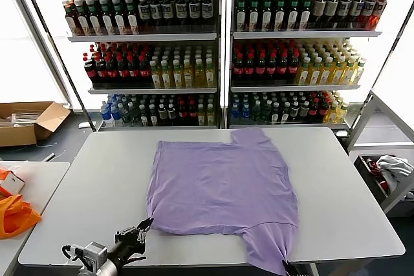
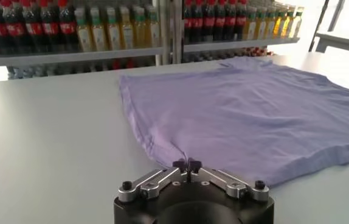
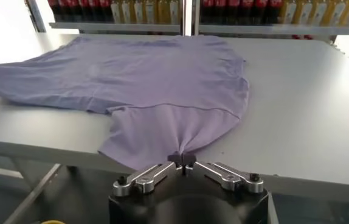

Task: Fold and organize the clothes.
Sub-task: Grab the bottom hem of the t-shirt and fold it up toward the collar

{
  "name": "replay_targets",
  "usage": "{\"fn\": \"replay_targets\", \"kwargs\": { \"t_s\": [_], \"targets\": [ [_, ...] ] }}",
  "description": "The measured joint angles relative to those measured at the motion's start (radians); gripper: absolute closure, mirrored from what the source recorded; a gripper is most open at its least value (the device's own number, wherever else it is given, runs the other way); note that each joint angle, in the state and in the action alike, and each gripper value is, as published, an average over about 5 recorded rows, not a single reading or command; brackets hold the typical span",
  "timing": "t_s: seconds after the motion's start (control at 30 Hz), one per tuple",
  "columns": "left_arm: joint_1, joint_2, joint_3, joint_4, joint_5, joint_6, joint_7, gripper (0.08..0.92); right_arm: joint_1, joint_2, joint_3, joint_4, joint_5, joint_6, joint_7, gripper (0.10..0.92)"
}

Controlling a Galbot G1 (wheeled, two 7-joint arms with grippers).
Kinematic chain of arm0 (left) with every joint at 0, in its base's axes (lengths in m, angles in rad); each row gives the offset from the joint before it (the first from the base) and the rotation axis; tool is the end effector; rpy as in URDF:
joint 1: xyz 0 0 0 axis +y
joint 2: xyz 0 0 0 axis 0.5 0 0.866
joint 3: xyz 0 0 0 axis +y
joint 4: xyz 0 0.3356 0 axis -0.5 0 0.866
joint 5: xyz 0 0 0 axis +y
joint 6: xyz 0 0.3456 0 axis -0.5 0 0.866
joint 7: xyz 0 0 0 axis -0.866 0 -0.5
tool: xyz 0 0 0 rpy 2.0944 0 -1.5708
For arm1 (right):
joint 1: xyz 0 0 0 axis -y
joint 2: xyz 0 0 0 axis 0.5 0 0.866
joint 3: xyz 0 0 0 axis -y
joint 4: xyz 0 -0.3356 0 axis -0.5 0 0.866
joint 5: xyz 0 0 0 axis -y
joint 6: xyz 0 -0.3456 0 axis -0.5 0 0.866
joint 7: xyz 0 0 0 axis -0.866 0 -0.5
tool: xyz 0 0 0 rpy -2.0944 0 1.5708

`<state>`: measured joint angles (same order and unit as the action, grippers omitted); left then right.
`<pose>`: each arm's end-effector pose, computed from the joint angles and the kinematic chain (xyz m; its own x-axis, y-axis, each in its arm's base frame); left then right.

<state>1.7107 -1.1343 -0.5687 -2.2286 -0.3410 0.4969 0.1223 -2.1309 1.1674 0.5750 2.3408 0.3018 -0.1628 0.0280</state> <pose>0.1491 0.0637 -0.2529 -0.8068 0.2990 0.5096 0.3281 0.9440 -0.0343 0.0432 -0.0490 -0.2575 -0.8548 -0.2044 0.4770 -0.2109 0.9767 0.0406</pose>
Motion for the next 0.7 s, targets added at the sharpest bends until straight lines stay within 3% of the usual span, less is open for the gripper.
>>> {"fn": "replay_targets", "kwargs": {
  "t_s": [0.33, 0.7],
  "targets": [
    [-0.022, 0.056, -0.002, -0.010, -0.045, 0.004, 0.009, 0.906, 0.129, -0.011, -0.016, -0.004, 0.076, 0.034, 0.030, 0.919],
    [-0.215, 0.124, 0.037, 0.093, -0.134, 0.036, 0.024, 0.907, 0.431, -0.050, -0.060, -0.099, 0.176, 0.027, 0.097, 0.919]
  ]
}}
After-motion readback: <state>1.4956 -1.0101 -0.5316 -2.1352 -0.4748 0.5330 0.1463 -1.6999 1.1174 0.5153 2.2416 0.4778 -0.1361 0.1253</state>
